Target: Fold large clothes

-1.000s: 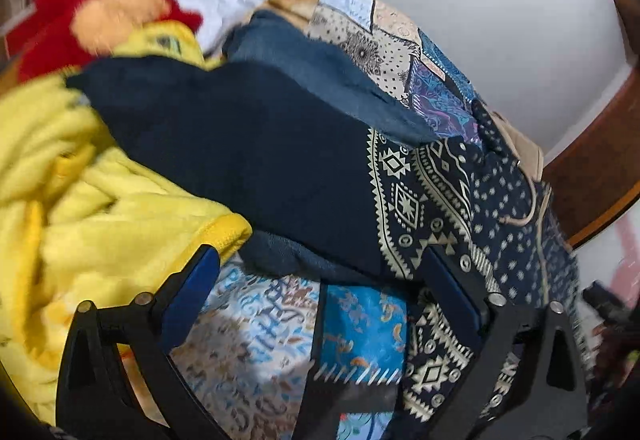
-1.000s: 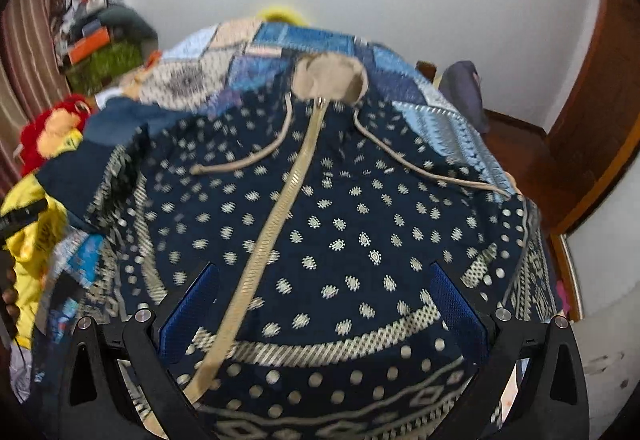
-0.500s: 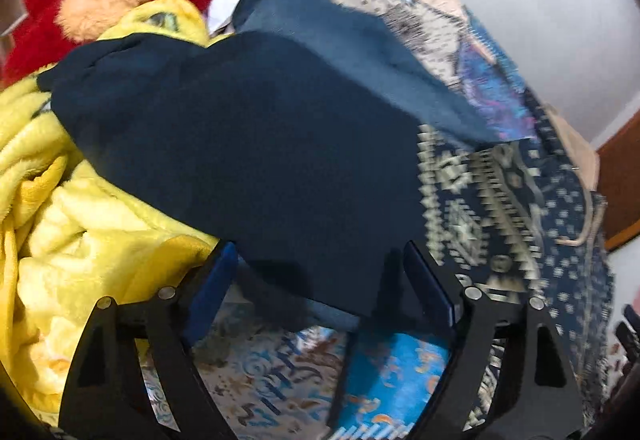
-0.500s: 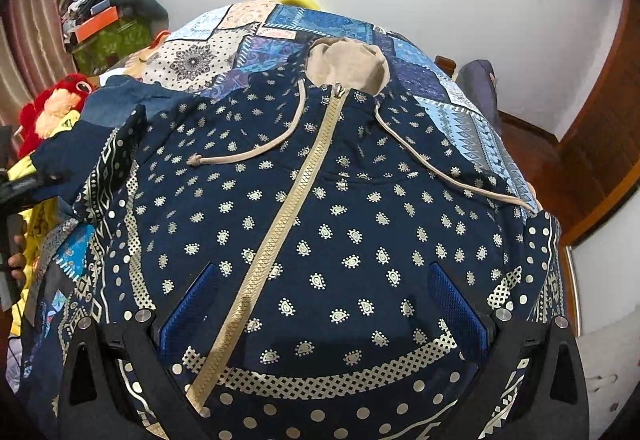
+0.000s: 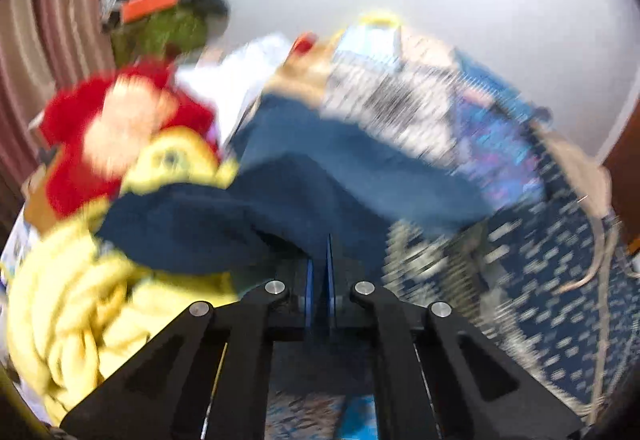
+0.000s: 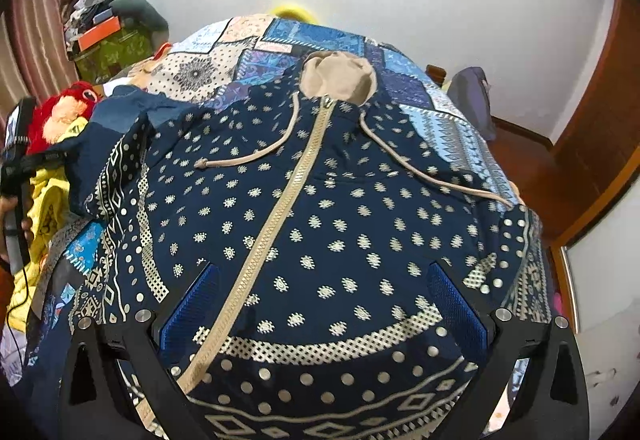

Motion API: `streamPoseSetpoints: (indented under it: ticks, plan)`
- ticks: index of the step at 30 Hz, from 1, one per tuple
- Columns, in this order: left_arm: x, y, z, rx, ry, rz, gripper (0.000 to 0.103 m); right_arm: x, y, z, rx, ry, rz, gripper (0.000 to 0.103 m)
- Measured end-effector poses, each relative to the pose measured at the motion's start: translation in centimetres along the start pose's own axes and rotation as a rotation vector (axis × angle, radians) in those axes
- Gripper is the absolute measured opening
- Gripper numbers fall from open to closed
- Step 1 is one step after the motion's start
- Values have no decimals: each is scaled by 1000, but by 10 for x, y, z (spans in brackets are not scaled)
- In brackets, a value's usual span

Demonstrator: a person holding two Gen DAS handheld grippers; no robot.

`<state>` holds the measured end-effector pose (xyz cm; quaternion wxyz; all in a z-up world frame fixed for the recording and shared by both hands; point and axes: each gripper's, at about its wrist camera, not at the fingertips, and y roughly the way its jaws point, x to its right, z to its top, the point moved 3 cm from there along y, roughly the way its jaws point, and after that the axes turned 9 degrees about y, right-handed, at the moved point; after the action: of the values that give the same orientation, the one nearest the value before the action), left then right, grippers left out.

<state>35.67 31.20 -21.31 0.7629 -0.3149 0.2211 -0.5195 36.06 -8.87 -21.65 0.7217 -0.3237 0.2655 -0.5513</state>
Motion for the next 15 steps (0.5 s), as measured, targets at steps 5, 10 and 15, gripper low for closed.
streamPoseSetpoints:
  ticks: [5, 10, 15]
  plan:
    - [69, -51, 46, 115, 104, -147, 4, 15, -25, 6, 47, 38, -4, 103]
    - [171, -87, 52, 146, 251, -328, 4, 35, -51, 6, 87, 91, 0, 103]
    - [266, -83, 21, 35, 373, -488, 4, 58, -69, -2, 98, 133, -5, 103]
